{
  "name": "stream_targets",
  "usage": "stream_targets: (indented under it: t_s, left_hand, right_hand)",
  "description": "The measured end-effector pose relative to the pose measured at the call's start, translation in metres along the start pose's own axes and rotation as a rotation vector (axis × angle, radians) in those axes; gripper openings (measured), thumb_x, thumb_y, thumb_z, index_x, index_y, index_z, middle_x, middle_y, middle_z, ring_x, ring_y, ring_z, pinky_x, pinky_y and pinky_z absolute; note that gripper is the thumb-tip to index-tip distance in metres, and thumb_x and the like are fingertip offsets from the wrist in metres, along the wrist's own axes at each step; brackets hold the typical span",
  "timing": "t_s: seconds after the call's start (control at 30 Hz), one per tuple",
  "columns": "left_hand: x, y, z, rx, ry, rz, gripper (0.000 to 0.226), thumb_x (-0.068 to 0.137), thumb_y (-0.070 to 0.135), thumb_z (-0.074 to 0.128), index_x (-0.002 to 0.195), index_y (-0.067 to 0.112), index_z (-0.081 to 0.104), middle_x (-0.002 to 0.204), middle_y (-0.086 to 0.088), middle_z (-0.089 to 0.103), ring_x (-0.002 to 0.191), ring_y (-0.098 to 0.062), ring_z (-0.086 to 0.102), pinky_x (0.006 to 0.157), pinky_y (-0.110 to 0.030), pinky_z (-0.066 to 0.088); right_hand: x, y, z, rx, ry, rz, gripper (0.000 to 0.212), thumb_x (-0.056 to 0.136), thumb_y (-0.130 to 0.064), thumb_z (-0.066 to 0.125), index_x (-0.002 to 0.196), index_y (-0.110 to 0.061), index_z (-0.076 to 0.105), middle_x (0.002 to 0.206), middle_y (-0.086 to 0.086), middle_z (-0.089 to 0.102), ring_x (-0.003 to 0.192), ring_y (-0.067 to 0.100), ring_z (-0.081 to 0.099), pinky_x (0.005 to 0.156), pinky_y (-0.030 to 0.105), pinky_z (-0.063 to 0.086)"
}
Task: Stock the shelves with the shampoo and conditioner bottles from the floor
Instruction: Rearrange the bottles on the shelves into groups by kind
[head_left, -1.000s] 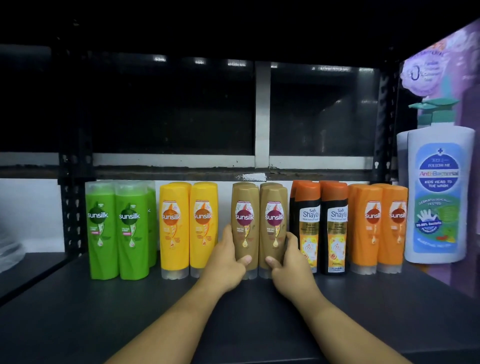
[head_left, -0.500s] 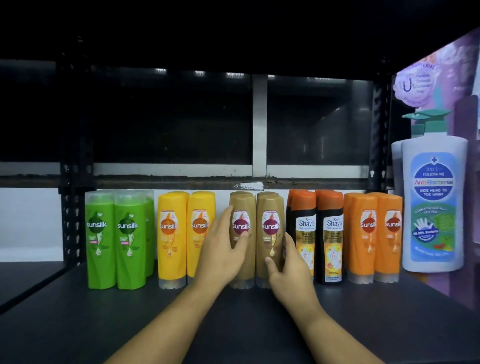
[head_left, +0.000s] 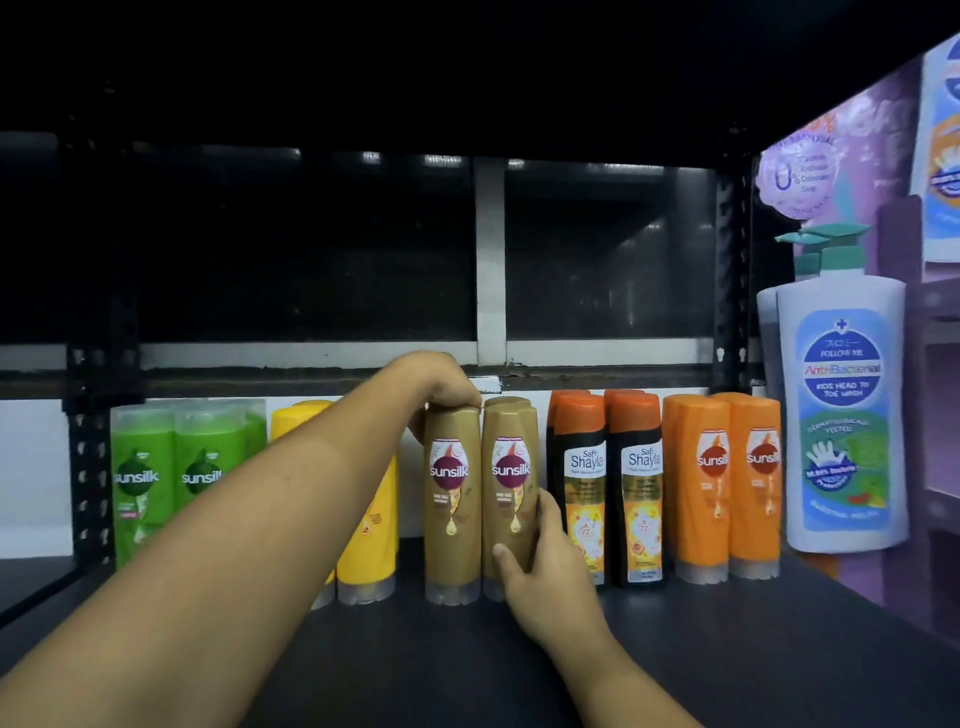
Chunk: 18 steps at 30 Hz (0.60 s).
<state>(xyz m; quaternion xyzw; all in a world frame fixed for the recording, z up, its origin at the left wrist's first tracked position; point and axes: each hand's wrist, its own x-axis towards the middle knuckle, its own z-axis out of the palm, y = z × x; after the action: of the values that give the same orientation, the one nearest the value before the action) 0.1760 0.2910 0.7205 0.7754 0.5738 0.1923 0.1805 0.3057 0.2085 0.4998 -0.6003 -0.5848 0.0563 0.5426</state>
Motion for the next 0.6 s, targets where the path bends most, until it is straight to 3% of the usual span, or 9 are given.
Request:
stream_targets:
  t_s: [0.17,0.43,0.6]
  left_hand:
    - [0.013,0.009,-0.004,0.086,-0.015,-0.044,0.031,0.088,0.024,0.075,0.109,0.002,0.068,0.098,-0.019,0.074,0.08,-0.034,0.077,0.078,-0.047,0.064]
    - [0.022,0.009,-0.017,0.1,-0.204,-0.086,0.034,0.09,0.012,0.075,0.122,0.004,0.07,0.121,-0.022,0.069,0.095,-0.039,0.076,0.085,-0.053,0.062]
    - [0.018,0.015,-0.02,0.125,-0.241,-0.063,0.032,0.095,0.014,0.071,0.127,0.01,0.069,0.128,-0.021,0.063,0.109,-0.038,0.069,0.09,-0.051,0.061]
  right_hand:
    - [0.001,0.002,-0.001,0.008,-0.014,0.001,0.076,0.09,-0.032,0.068,0.151,-0.037,0.023,0.136,-0.016,0.057,0.126,0.01,0.055,0.104,0.033,0.047]
    - [0.0,0.001,-0.001,0.026,-0.032,0.02,0.075,0.09,-0.033,0.068,0.15,-0.037,0.023,0.134,-0.015,0.058,0.124,0.011,0.056,0.106,0.037,0.048]
    - [-0.001,0.001,-0.001,0.026,-0.032,0.022,0.072,0.09,-0.031,0.068,0.148,-0.039,0.025,0.131,-0.016,0.06,0.121,0.009,0.057,0.104,0.035,0.048]
